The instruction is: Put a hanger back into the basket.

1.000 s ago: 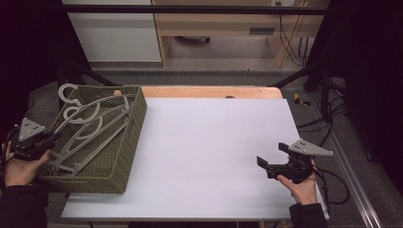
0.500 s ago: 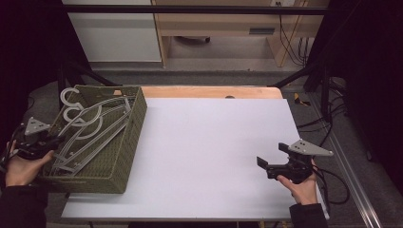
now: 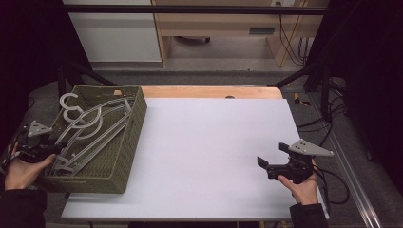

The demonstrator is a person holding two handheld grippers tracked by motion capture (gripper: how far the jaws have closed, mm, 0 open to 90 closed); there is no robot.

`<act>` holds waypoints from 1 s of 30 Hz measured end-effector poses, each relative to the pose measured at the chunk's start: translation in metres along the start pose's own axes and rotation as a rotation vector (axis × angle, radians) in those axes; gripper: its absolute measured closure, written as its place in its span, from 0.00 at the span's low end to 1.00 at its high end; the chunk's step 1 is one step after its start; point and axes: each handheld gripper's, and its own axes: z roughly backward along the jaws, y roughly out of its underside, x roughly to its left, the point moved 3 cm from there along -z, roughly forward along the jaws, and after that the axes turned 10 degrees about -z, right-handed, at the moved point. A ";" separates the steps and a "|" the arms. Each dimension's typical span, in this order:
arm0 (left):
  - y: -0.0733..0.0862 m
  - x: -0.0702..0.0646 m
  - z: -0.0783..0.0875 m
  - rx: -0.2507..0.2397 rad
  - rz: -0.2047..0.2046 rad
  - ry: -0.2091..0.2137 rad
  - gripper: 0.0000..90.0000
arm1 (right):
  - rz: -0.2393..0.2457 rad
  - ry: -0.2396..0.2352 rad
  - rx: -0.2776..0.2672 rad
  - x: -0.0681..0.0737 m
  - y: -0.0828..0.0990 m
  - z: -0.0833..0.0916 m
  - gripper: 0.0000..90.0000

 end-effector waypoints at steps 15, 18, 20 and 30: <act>-0.012 -0.011 0.025 -0.164 0.043 0.024 0.55 | 0.001 -0.005 -0.002 0.000 0.000 0.001 0.01; -0.019 -0.021 0.030 -0.223 0.053 0.043 0.49 | 0.004 -0.003 -0.004 0.000 0.000 0.001 0.01; -0.023 -0.029 0.033 -0.269 0.063 0.066 0.44 | 0.003 -0.004 -0.007 0.000 0.000 0.001 0.01; -0.048 -0.081 0.039 -0.428 0.068 0.183 0.27 | 0.001 -0.009 -0.024 0.001 -0.001 0.003 0.01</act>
